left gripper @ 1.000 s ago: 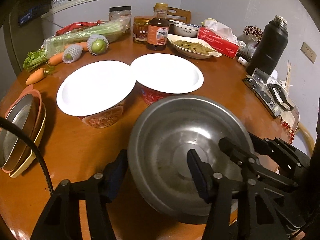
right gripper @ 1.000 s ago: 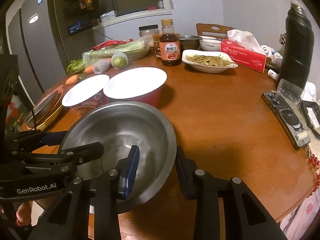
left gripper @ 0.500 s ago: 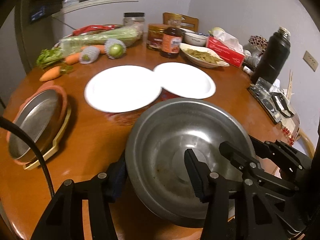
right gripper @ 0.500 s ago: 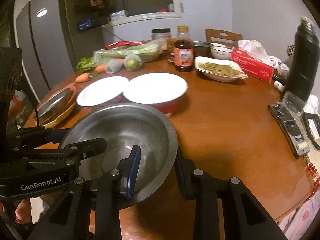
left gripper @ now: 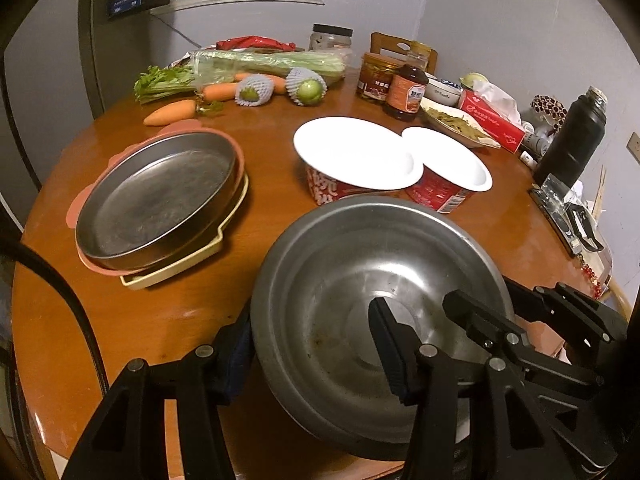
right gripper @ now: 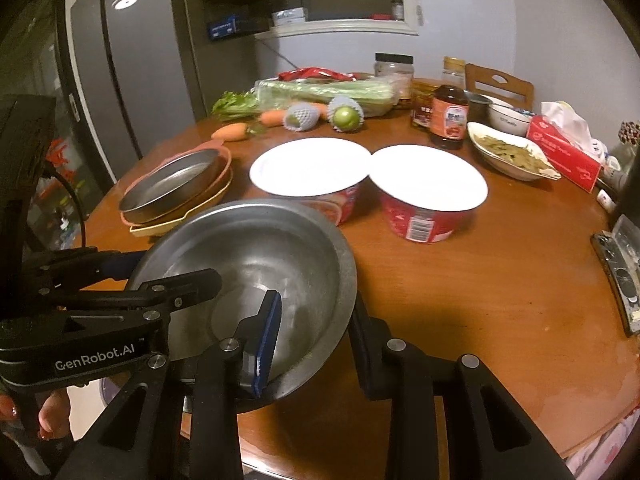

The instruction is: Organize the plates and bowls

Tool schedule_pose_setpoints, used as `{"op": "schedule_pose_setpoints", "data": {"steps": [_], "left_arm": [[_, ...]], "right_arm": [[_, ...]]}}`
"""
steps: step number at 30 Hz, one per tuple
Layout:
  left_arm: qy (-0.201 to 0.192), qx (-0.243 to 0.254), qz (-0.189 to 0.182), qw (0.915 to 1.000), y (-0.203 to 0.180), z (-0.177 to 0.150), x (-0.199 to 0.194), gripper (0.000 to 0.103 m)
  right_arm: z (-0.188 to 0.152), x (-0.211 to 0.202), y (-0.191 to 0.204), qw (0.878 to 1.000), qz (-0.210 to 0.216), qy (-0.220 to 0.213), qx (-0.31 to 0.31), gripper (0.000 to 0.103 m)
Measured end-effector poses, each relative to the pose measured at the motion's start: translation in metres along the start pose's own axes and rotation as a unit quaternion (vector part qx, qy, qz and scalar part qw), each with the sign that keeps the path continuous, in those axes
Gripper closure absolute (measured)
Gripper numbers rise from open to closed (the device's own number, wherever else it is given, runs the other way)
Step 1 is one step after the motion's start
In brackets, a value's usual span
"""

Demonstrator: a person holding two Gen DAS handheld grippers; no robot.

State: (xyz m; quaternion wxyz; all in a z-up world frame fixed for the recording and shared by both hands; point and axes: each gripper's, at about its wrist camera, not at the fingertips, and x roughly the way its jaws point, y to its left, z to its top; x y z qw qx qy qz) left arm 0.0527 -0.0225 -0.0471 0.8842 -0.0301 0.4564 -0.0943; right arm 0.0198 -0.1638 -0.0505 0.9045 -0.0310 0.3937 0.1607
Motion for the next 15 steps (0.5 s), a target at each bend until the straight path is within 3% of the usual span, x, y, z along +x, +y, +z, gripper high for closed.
{"op": "schedule_pose_setpoints", "data": {"steps": [15], "left_arm": [[0.009,0.032,-0.014,0.9993,-0.027,-0.004,0.011,0.048]], "right_arm": [[-0.009,0.002,-0.021,1.000,-0.017,0.013,0.020,0.069]]}}
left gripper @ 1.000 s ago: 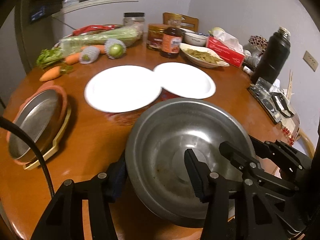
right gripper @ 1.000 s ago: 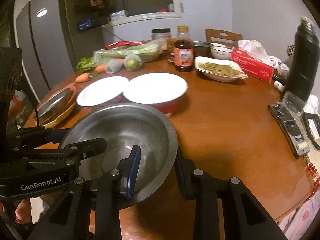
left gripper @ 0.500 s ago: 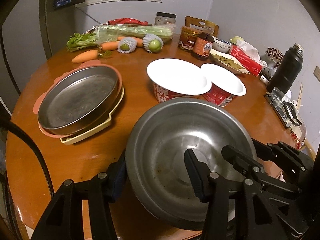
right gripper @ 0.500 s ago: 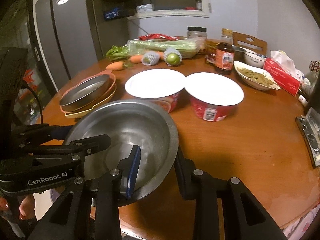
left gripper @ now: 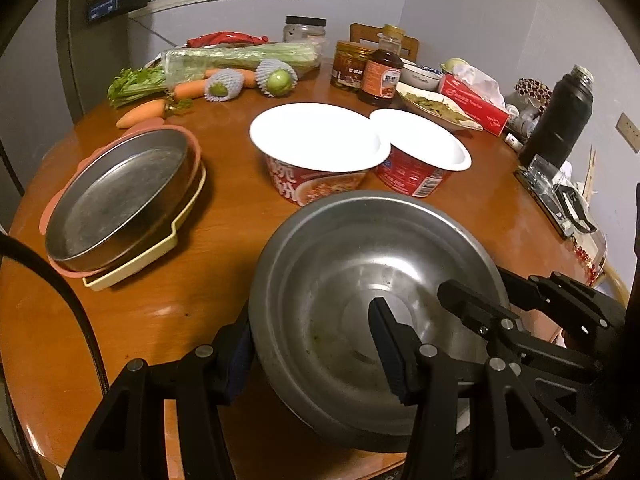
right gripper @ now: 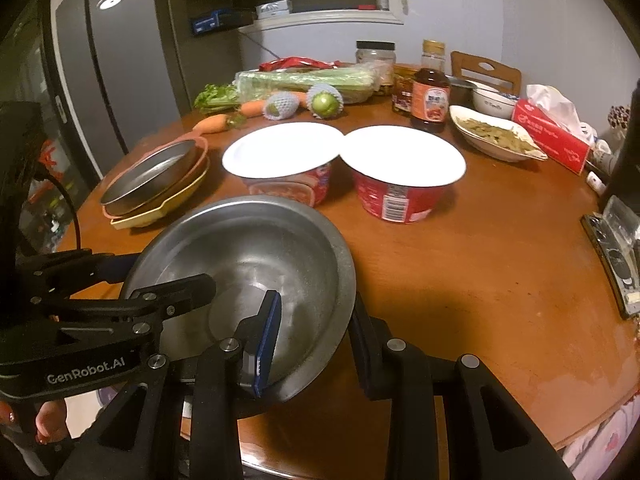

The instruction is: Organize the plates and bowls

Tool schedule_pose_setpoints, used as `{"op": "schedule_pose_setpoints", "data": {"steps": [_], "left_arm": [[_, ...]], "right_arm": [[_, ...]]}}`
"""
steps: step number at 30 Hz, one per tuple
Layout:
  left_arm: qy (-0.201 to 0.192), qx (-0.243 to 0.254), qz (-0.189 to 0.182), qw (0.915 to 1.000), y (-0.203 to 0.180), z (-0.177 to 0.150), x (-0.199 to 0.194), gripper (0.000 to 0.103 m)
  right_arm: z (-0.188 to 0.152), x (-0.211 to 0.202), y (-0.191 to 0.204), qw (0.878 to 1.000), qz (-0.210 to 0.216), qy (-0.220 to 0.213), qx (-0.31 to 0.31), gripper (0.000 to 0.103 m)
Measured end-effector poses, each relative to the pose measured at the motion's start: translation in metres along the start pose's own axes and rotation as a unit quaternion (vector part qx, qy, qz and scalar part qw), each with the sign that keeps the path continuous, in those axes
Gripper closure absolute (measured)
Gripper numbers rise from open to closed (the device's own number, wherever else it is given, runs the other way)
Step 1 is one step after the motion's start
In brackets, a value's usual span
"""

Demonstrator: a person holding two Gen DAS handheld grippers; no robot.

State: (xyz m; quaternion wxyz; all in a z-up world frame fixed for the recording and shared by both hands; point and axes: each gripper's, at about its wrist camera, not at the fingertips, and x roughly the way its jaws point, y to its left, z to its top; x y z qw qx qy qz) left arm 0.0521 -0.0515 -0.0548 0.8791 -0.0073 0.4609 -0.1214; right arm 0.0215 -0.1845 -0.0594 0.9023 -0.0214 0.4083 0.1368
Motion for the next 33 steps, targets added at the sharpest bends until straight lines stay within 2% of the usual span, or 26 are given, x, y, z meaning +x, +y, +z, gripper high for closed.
{"op": "schedule_pose_setpoints", "data": {"steps": [17,33], "left_arm": [[-0.006,0.008,-0.011,0.9999,-0.004,-0.002,-0.004,0.048],[-0.018,-0.007,-0.002,0.9998,0.009,0.004,-0.014,0.045]], "right_arm": [[-0.003,-0.002,-0.013,1.000,0.014,0.005,0.024,0.066],[0.004,-0.017,-0.021,0.999,0.004,-0.028,0.039,0.056]]}}
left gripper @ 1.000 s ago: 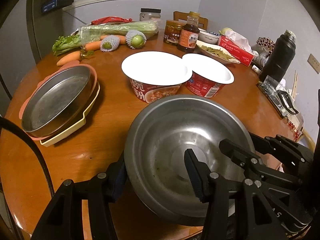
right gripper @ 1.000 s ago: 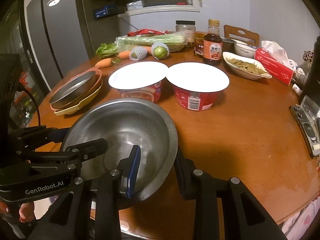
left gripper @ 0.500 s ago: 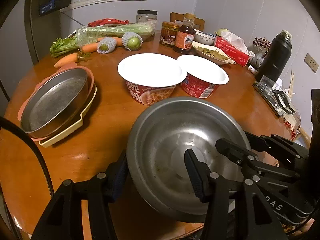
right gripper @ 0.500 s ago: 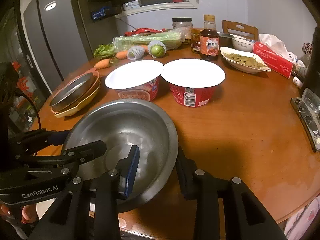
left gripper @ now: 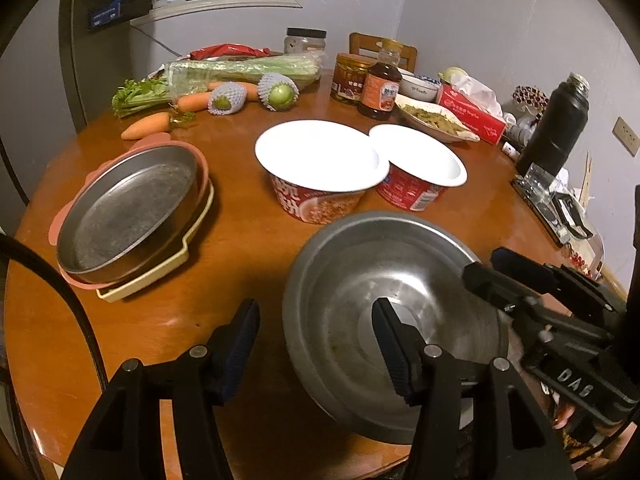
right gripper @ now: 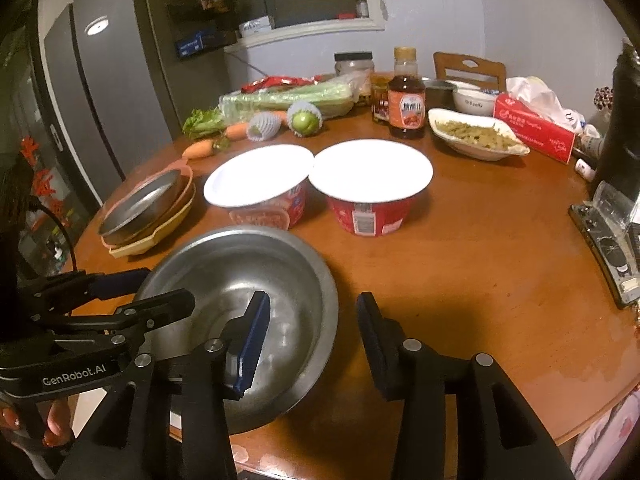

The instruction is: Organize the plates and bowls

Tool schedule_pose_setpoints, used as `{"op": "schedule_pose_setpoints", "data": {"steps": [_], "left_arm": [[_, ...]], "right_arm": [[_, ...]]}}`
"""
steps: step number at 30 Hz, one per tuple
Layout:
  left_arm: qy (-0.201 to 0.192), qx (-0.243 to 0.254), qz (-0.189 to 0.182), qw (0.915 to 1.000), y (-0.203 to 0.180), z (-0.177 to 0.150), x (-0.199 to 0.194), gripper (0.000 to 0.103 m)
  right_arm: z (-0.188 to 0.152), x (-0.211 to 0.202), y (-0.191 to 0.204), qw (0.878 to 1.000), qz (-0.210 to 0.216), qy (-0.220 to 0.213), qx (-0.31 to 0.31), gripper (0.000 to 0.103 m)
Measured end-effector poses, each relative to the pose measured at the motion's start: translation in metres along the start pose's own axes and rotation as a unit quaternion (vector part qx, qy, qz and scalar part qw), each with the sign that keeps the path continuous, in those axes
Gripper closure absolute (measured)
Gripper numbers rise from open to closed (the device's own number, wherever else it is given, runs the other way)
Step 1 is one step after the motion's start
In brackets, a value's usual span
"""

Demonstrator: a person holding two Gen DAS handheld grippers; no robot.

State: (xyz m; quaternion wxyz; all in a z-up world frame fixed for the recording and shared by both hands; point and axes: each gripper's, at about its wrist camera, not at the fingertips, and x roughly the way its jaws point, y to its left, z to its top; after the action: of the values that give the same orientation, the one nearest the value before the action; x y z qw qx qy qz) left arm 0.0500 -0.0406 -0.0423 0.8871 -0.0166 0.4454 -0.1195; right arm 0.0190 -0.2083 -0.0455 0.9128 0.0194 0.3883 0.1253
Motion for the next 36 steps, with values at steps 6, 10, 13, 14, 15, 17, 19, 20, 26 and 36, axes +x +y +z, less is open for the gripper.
{"op": "schedule_pose_setpoints", "data": {"steps": [6,10,13,14,15,17,19,20,26,36], "left_arm": [[-0.016,-0.013,0.009,0.9998,0.014,0.015,-0.011,0.045],[-0.028,-0.019,0.020,0.9992,0.025,0.033,-0.017,0.045],[-0.035,-0.021,0.030,0.9987,0.032,0.049,-0.020,0.044],[-0.037,-0.019,0.033,0.9986,0.033,0.054,-0.020,0.044],[-0.036,-0.017,0.035,0.9986,0.033,0.059,-0.020,0.044],[-0.035,-0.012,0.036,0.9987,0.032,0.070,-0.016,0.044],[-0.032,-0.008,0.036,0.9988,0.030,0.080,-0.012,0.044],[-0.030,-0.006,0.035,0.9989,0.030,0.086,-0.008,0.044],[-0.006,-0.003,0.038,0.9993,0.032,0.106,0.016,0.044],[0.022,0.012,0.042,0.9988,0.031,0.126,0.050,0.044]], "right_arm": [[0.014,-0.009,-0.002,1.000,0.019,-0.015,0.016,0.056],[0.026,-0.003,0.004,0.999,0.030,-0.010,0.015,0.056],[0.036,0.004,0.009,0.999,0.042,-0.003,0.022,0.056],[0.038,0.006,0.010,0.999,0.045,-0.001,0.024,0.056],[0.041,0.009,0.010,0.999,0.048,0.001,0.026,0.056],[0.047,0.016,0.012,0.998,0.052,0.008,0.029,0.056],[0.052,0.022,0.013,0.998,0.057,0.016,0.033,0.056],[0.055,0.025,0.013,0.998,0.059,0.019,0.034,0.056],[0.072,0.046,0.014,0.996,0.064,0.039,0.044,0.056],[0.083,0.077,0.013,0.992,0.085,0.070,0.054,0.056]]}}
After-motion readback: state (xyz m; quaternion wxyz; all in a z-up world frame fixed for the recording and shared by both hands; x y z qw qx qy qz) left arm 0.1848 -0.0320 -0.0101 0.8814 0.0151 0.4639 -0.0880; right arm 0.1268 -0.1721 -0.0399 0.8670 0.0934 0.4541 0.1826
